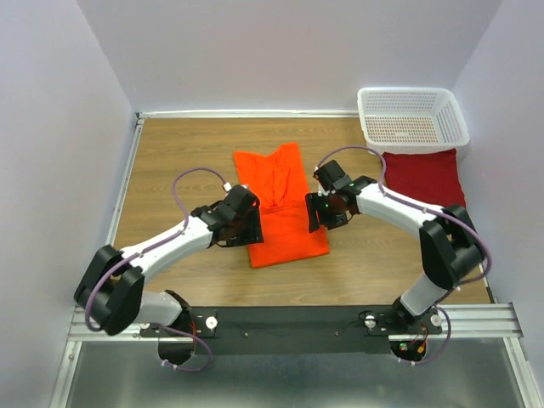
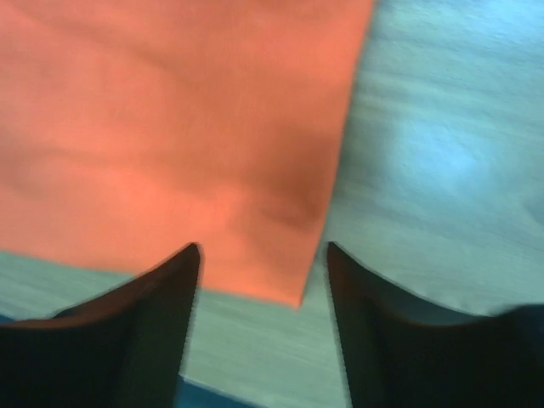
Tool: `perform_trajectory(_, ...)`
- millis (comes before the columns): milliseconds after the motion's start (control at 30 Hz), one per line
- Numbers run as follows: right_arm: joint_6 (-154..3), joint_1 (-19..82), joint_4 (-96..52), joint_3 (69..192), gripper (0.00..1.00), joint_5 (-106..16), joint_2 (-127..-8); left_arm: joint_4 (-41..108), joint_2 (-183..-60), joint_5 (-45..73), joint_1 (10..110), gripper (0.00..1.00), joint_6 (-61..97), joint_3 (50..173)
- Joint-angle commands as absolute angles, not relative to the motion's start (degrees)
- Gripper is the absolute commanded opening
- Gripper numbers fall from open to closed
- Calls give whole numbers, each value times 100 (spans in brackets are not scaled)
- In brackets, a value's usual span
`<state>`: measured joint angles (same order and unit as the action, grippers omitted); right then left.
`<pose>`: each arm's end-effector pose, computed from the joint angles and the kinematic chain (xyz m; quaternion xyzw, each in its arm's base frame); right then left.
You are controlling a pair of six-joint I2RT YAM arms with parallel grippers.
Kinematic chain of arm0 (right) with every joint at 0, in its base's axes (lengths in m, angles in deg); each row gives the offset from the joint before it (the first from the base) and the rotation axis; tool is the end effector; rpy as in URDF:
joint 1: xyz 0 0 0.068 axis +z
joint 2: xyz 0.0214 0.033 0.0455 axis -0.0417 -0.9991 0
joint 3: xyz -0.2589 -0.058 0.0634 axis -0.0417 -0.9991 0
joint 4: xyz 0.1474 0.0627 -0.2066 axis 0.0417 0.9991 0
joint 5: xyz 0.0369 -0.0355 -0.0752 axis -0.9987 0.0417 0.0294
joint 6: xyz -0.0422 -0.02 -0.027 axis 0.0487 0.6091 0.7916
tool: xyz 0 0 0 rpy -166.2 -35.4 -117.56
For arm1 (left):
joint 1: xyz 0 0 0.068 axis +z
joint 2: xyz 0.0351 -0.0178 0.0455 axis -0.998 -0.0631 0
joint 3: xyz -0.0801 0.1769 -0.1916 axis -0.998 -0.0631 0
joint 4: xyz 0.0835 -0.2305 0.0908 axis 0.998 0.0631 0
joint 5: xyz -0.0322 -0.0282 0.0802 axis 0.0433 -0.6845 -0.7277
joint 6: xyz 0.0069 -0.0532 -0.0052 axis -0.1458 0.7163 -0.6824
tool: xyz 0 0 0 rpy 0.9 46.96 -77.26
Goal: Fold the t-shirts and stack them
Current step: Fold the tshirt
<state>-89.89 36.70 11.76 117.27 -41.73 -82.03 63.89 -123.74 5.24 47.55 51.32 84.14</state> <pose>0.2673 0.1855 0.1891 -0.1187 0.9742 0.1191 0.1508 0.1989 -0.1598 0.1958 -0.0538 0.9648 -0.1687 0.1942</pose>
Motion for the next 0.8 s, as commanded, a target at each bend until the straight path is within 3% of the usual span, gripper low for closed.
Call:
perform_trajectory(0,-9346,3693,1996,11668,77,-3834,-7568,7278,-11851,30,4701,71,5651,8621)
perform_trajectory(33,-9382,3693,2067,11597,78,-3868,-7550,7332,-11790,39,4674,76,5704,8569)
perform_trajectory(200,-9645,3702,2191,11035,75,-4009,-7348,7446,-11439,66,4604,84,6020,8042)
perform_trajectory(500,-9689,3693,1761,10797,60,-4228,-7541,7394,-11745,-128,4577,85,6003,8032)
perform_trajectory(767,-9760,3702,1453,10753,57,-4290,-7708,7166,-11921,-163,4499,82,6135,8032)
